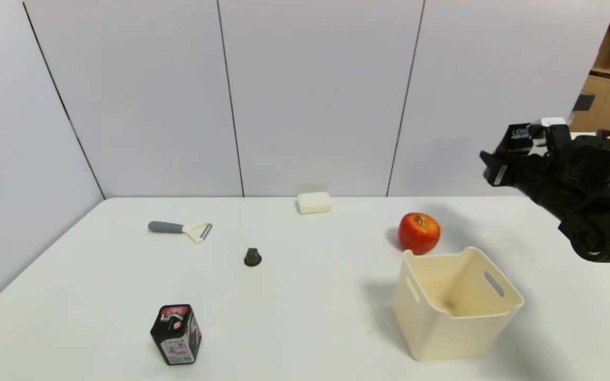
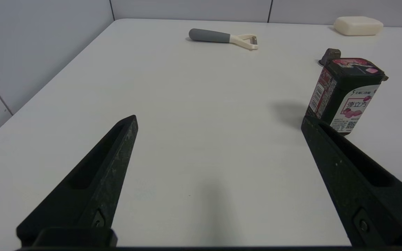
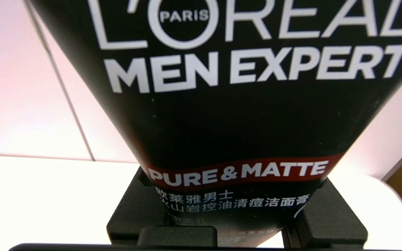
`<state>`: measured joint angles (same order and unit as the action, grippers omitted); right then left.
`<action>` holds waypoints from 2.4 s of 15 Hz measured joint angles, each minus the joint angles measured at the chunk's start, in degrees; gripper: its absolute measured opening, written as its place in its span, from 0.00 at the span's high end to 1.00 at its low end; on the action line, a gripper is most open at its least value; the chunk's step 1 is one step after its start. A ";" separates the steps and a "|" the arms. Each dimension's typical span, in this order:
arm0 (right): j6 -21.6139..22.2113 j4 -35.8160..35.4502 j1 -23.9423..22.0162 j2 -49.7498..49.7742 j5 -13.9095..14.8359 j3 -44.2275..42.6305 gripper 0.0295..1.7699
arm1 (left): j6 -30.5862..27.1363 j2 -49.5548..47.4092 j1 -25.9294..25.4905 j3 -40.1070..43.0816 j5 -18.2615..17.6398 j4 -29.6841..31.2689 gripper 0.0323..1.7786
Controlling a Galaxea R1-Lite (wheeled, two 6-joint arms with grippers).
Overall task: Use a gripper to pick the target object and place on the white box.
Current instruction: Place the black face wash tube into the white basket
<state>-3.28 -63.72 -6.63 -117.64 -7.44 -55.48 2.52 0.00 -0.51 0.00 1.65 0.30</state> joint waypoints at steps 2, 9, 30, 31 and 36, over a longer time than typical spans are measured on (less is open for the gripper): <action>0.04 4.05 -0.09 5.27 -0.96 0.35 0.58 | 0.00 0.00 0.00 0.00 -0.02 0.02 0.05; 0.09 15.32 3.91 23.13 -5.38 8.22 0.58 | 0.00 0.00 0.00 0.00 0.00 0.02 0.05; -0.18 15.80 26.09 37.68 -5.60 30.54 0.59 | 0.00 0.00 0.00 0.00 -0.02 0.00 0.05; -0.20 16.35 26.58 37.57 -5.64 30.90 0.59 | 0.00 0.00 0.00 0.00 0.00 0.02 0.05; -0.11 18.69 27.19 36.66 -5.57 31.31 0.59 | 0.00 0.00 0.00 0.00 -0.02 0.00 0.05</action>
<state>-3.39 -45.03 20.55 -80.98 -13.01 -24.17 2.52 0.00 -0.51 0.00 1.62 0.30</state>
